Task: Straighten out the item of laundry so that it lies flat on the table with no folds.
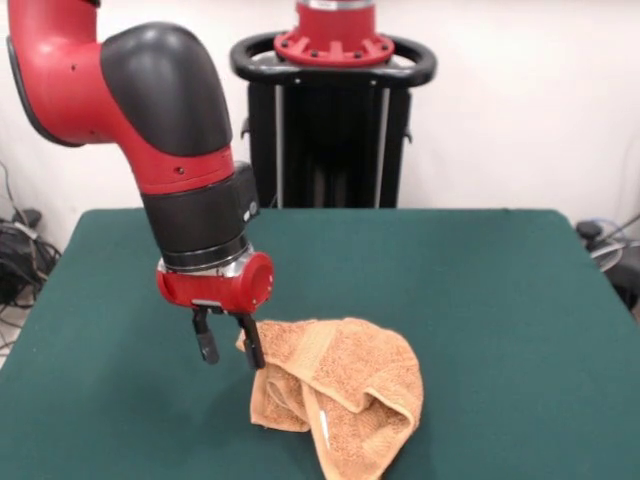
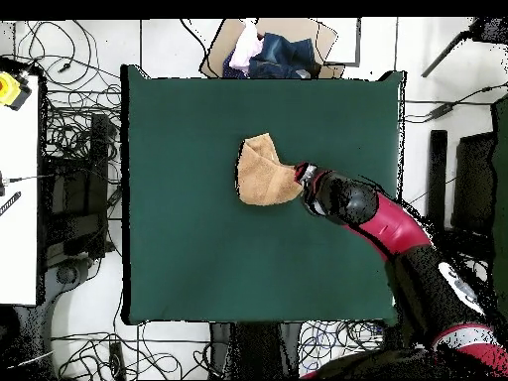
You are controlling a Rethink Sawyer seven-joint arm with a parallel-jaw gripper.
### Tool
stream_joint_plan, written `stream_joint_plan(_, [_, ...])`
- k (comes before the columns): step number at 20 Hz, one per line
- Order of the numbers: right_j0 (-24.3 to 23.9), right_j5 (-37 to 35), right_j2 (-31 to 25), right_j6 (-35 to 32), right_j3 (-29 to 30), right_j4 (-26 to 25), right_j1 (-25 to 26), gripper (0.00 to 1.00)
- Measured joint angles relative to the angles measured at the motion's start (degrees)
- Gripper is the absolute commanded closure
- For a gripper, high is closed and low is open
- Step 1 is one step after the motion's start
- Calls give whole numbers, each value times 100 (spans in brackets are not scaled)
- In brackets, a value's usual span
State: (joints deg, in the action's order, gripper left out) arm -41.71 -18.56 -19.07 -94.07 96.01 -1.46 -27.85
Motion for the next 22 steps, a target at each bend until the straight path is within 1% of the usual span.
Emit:
stream_joint_plan(12, [432,308,0,0,1,-1,-12,0])
stream_joint_plan(22, [488,346,1,0,-47,-1,-10,0])
